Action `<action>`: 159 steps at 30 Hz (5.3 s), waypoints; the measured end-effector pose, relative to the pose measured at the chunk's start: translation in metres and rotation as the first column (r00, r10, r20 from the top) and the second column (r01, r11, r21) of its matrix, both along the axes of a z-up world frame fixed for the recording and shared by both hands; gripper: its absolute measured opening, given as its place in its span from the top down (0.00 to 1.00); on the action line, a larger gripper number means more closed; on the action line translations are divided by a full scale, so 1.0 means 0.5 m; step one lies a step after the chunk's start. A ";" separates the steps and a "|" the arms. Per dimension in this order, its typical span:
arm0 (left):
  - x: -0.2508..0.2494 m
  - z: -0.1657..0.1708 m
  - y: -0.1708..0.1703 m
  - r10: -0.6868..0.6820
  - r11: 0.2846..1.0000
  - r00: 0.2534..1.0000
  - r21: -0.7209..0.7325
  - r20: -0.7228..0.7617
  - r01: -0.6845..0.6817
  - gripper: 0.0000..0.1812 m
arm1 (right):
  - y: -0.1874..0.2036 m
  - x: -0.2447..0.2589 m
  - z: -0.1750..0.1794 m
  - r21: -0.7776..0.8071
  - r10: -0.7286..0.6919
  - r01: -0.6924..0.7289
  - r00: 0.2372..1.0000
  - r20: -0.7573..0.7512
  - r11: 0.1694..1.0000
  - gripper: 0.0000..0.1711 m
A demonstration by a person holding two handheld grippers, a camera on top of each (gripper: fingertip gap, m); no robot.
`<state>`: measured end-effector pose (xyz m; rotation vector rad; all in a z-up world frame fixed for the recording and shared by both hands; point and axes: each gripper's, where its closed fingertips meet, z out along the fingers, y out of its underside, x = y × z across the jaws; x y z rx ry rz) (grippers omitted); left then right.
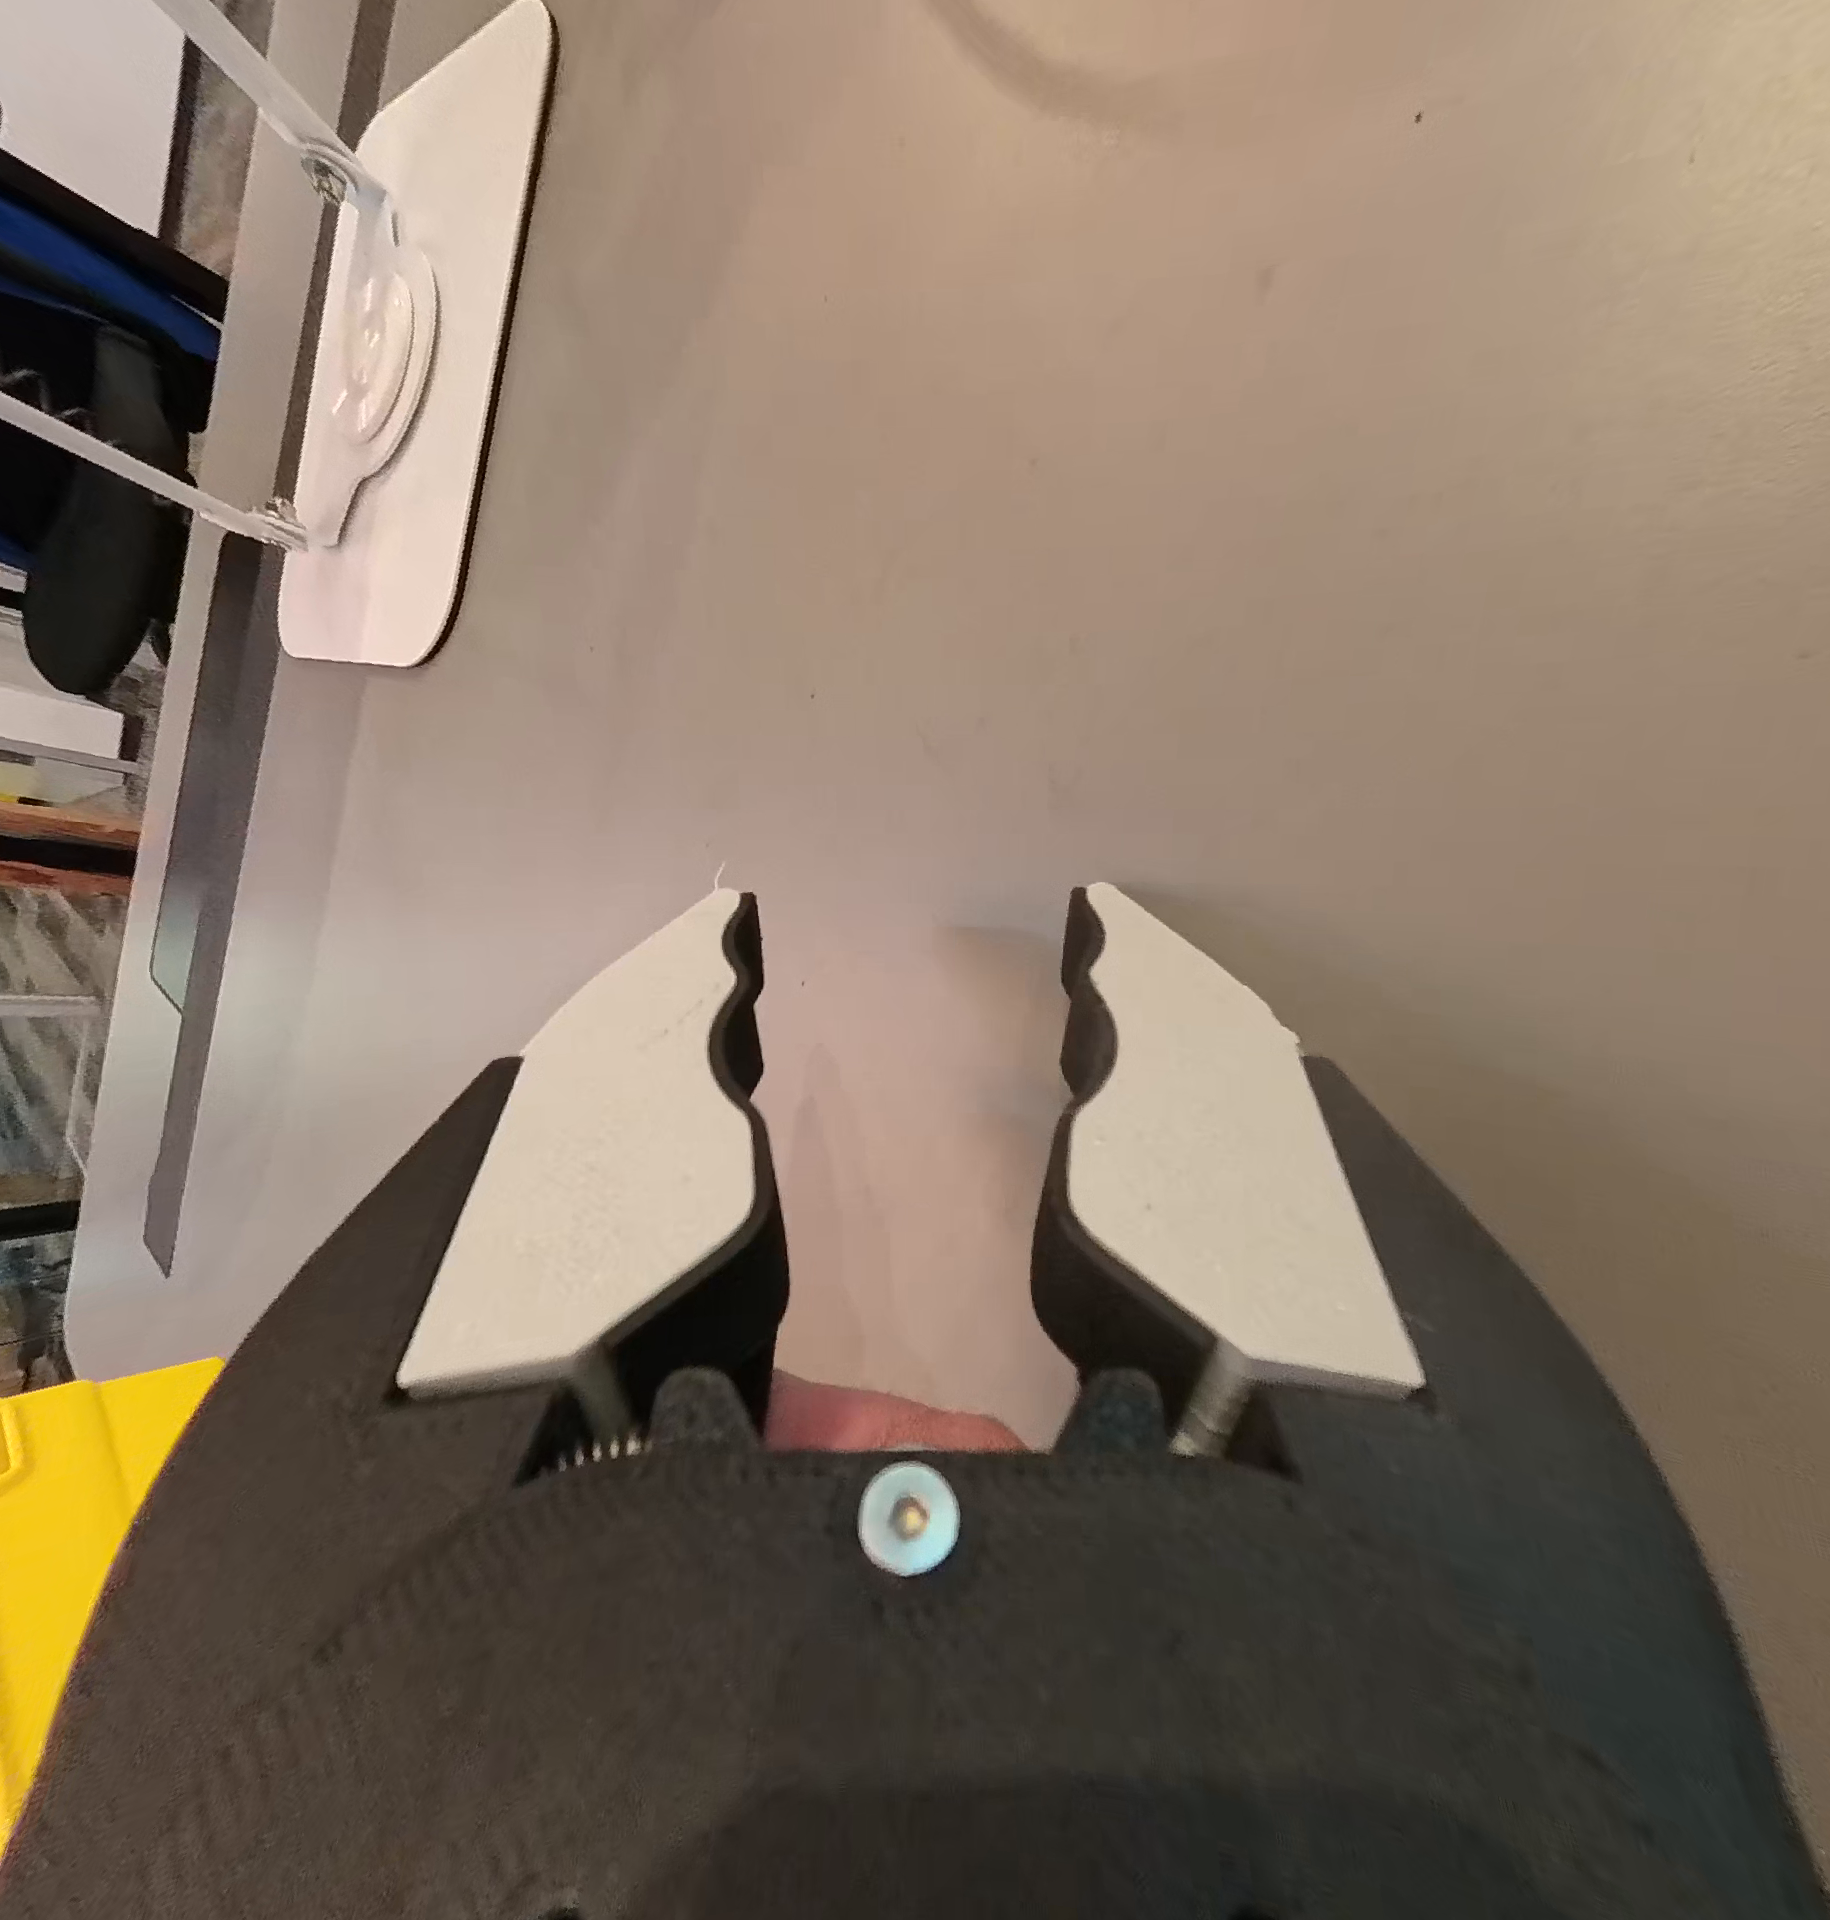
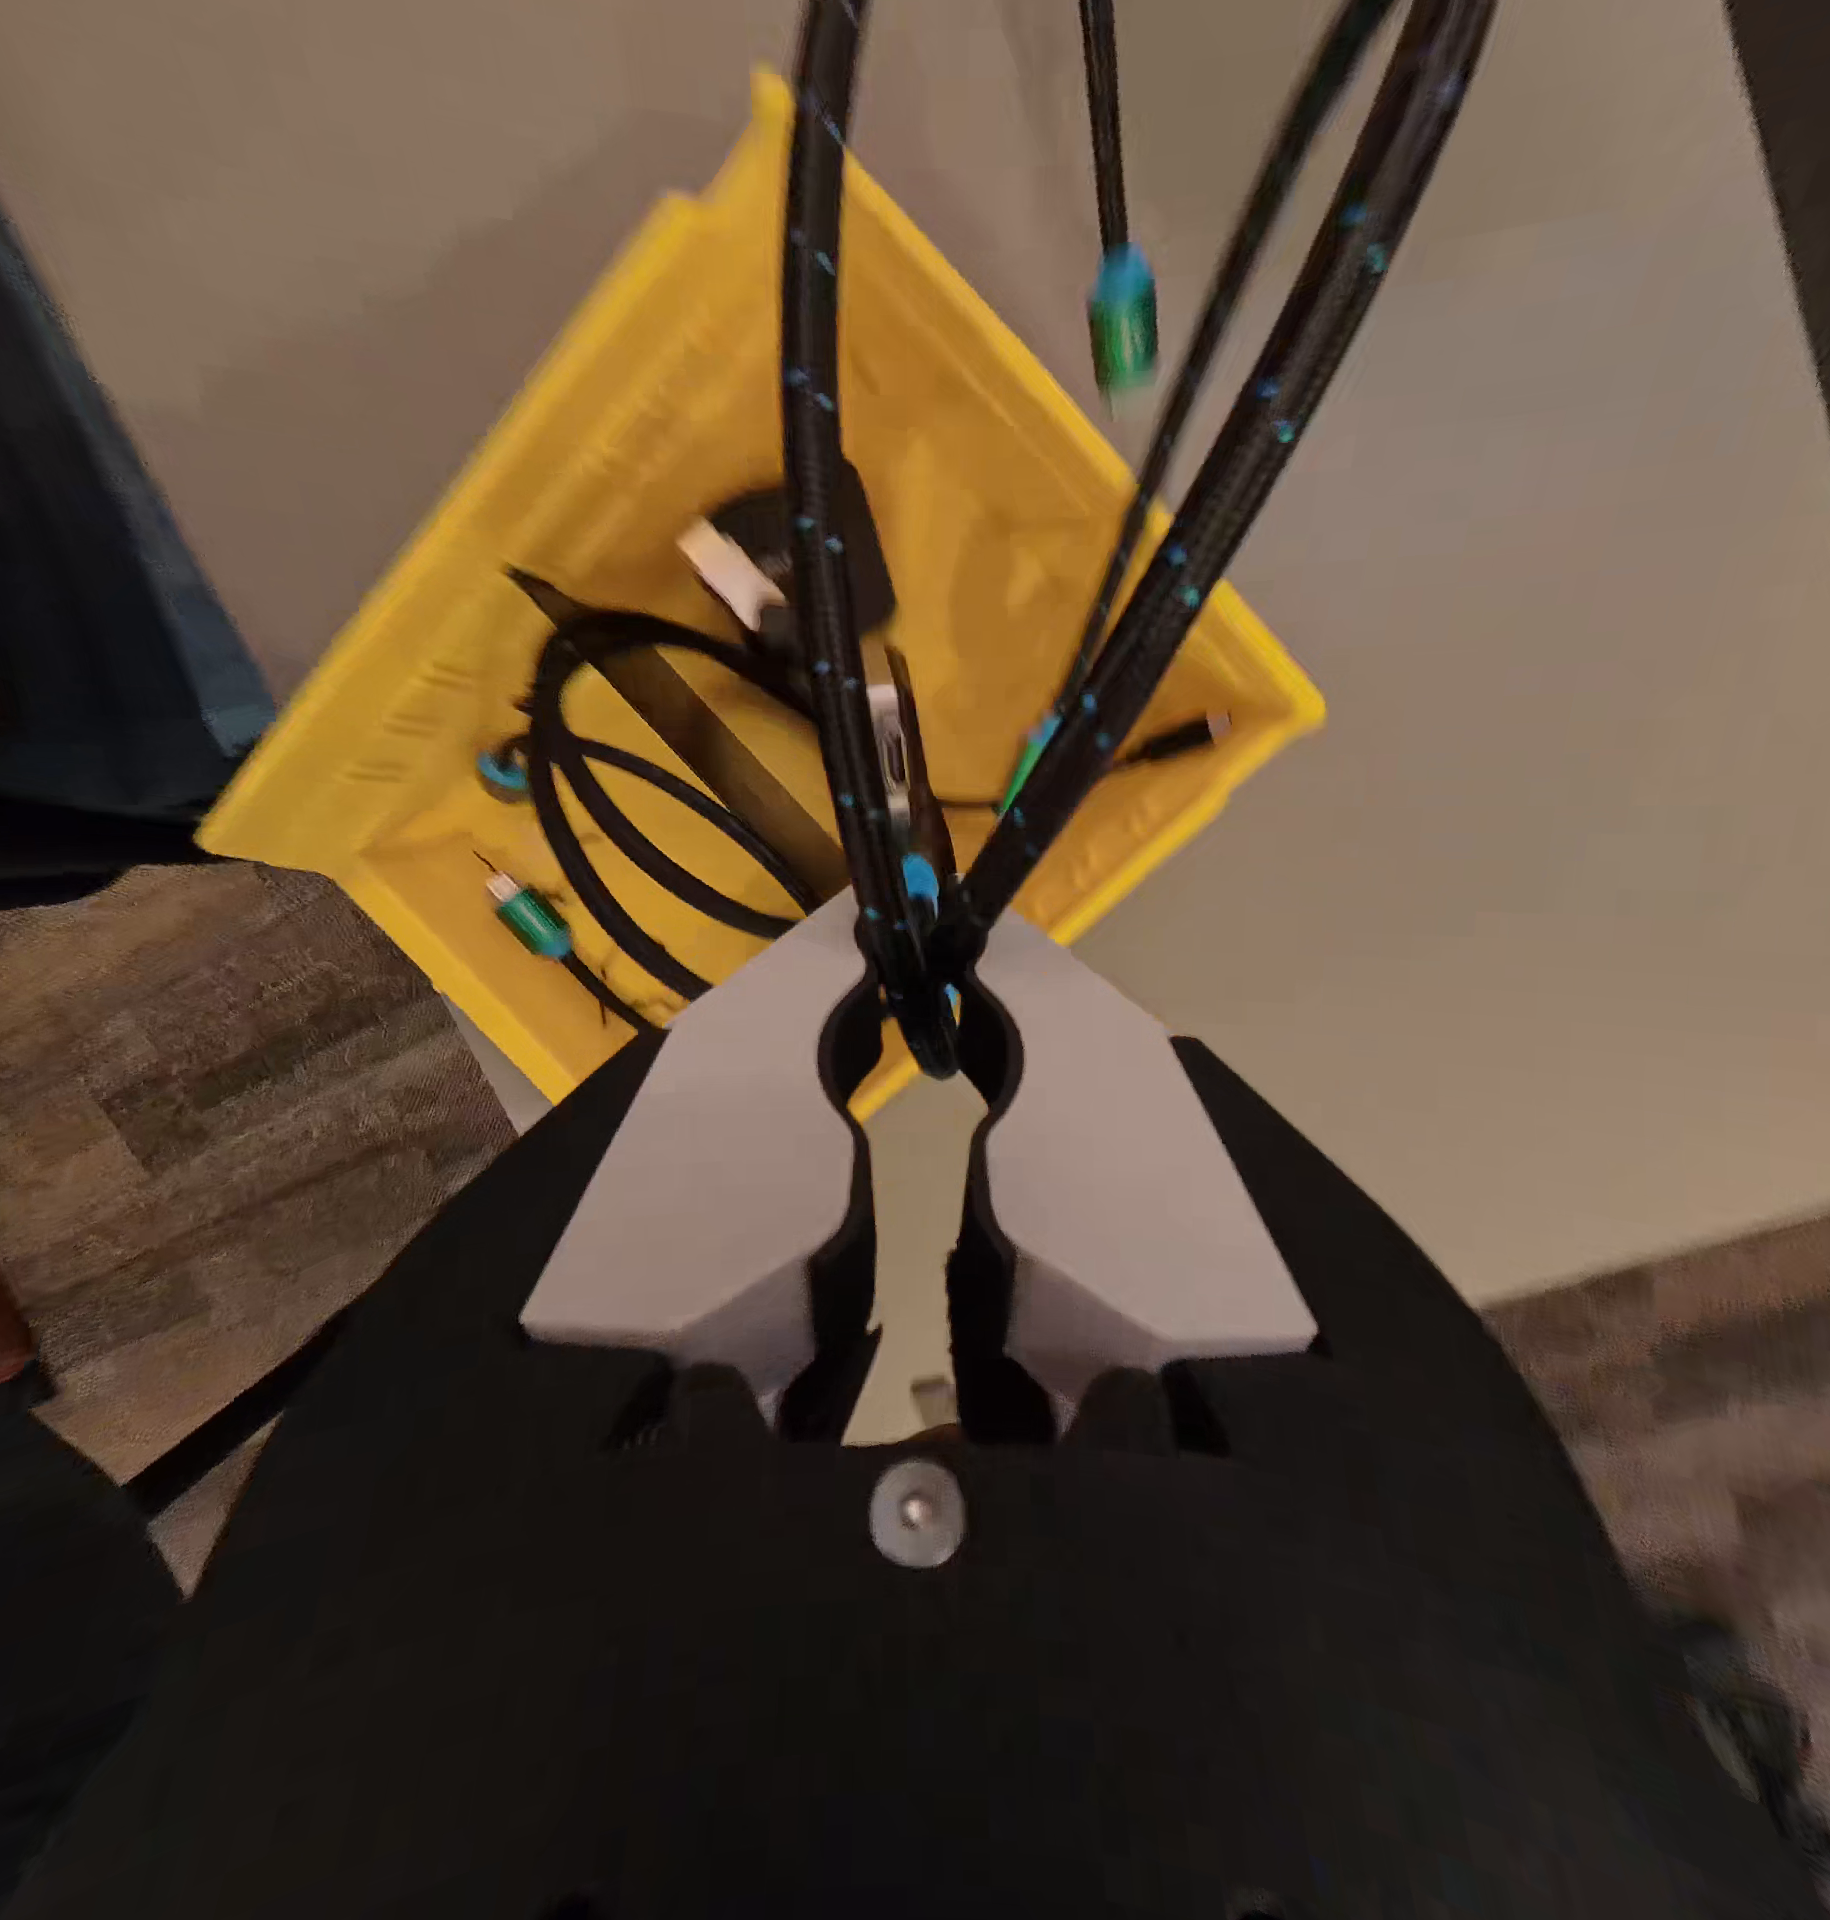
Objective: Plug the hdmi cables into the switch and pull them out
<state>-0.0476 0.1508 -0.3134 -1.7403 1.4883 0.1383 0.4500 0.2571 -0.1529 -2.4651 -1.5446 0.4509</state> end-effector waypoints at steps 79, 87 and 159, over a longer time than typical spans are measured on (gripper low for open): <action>0.023 -0.004 -0.007 -0.045 0.999 0.998 -0.013 0.036 0.045 0.73 | -0.161 -0.093 0.058 -0.127 0.566 -0.612 0.605 0.560 0.780 1.00; 0.025 -0.003 -0.013 -0.057 0.998 0.998 0.003 0.014 0.057 0.73 | -0.110 -0.117 0.035 -0.270 0.586 -0.557 0.529 0.614 0.786 1.00; -0.807 0.070 -0.058 0.810 0.586 0.539 -0.326 0.230 -0.742 0.95 | -0.202 -0.022 -0.301 0.049 -0.504 0.507 0.862 -0.062 0.861 0.86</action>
